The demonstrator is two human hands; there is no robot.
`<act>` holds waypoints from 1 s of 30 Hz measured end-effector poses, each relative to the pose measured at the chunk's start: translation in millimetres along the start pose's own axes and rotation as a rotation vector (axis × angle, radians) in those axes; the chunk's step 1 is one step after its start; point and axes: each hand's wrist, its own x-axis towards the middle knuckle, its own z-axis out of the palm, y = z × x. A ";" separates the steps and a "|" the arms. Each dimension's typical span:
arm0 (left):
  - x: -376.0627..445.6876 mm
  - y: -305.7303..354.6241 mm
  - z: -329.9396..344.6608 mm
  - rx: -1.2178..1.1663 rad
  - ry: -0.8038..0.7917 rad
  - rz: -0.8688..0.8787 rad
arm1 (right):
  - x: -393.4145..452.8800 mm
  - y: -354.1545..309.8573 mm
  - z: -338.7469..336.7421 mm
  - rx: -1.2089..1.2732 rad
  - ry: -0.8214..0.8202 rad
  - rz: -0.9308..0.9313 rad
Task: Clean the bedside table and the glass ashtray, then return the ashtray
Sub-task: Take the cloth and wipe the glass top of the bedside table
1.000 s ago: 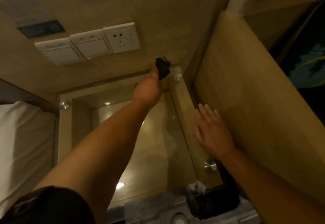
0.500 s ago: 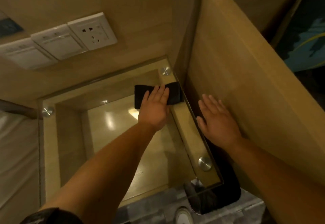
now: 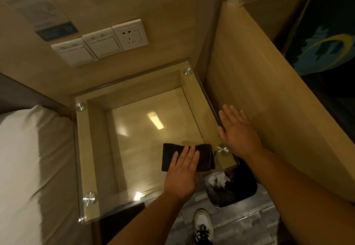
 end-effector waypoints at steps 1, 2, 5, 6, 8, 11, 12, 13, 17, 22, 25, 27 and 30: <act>-9.9 0.9 4.6 0.004 0.010 0.018 | -9.8 -6.0 -0.7 0.002 0.003 0.001; -18.6 0.3 9.6 0.015 0.010 0.028 | -20.3 -12.5 -1.1 0.003 0.008 0.003; -36.9 -3.3 12.2 0.044 -0.012 0.034 | -55.1 -31.8 1.9 0.000 -0.003 0.023; -40.6 -4.4 11.2 0.053 -0.018 0.052 | -66.2 -37.3 4.0 -0.011 -0.012 0.029; -48.2 -7.6 7.5 0.073 -0.040 0.082 | -88.8 -49.0 8.0 -0.030 -0.026 0.046; -61.8 -10.3 -8.5 0.025 -0.068 0.116 | -120.3 -68.2 4.3 -0.028 -0.066 0.058; -66.6 -10.7 -15.9 -0.018 -0.101 0.121 | -129.6 -73.8 3.4 -0.011 -0.096 0.059; -70.5 -11.4 -23.1 -0.064 -0.132 0.119 | -138.1 -79.3 1.9 0.012 -0.105 0.060; -91.5 -7.6 -56.0 -0.186 -0.285 0.075 | -171.5 -95.7 -14.5 0.148 -0.151 0.015; -118.9 24.7 -98.0 -0.160 -0.339 0.176 | -225.7 -92.9 -41.2 0.209 -0.173 0.069; -126.3 55.0 -116.2 -0.113 -0.321 0.269 | -272.6 -72.7 -60.5 0.159 -0.174 0.193; -124.9 80.0 -124.2 -0.073 -0.287 0.337 | -307.1 -56.4 -76.3 0.092 -0.177 0.272; -118.0 133.1 -133.4 -0.038 -0.198 0.416 | -359.7 -27.6 -97.6 0.079 -0.142 0.417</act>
